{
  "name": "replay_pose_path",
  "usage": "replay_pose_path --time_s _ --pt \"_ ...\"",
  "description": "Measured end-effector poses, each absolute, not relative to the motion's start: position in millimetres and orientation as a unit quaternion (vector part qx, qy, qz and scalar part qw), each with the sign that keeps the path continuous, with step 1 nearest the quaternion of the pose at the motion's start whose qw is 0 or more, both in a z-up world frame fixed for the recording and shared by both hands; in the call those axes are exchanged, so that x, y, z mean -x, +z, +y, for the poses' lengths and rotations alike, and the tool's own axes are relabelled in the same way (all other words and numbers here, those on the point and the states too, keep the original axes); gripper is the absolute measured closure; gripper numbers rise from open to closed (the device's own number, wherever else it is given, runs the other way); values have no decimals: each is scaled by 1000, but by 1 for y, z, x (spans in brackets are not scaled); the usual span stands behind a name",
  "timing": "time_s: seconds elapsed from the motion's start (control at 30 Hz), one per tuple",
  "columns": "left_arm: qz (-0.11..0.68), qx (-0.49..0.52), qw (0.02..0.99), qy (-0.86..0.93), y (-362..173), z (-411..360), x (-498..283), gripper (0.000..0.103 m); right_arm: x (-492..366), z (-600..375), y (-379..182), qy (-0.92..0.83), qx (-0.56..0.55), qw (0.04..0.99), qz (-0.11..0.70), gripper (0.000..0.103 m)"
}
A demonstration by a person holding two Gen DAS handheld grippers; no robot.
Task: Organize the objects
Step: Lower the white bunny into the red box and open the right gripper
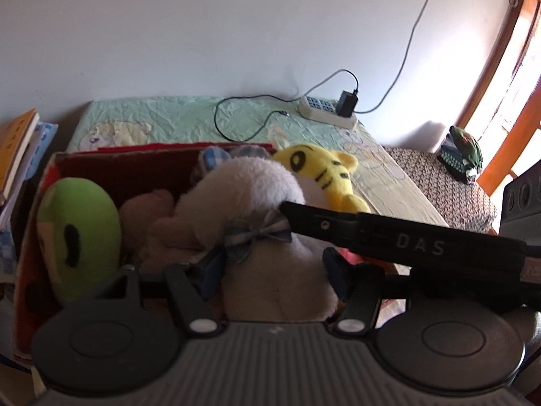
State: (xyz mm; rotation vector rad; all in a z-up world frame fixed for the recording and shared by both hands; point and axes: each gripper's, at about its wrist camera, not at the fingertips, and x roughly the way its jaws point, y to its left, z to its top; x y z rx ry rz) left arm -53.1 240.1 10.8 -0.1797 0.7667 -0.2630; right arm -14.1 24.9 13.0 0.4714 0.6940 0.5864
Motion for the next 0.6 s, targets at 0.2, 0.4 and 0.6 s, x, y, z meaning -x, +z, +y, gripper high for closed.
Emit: replay_pose_path --time_s 0.2,0.4,0.6 --pt "379 64 914 -131 5 232 55 39 18 24 11 269 -221 876 332 76" --pt "380 73 914 -122 13 243 63 32 25 17 20 258 -253 868 342 69" --pt "370 76 923 -77 28 263 75 23 35 14 33 243 -249 877 331 69"
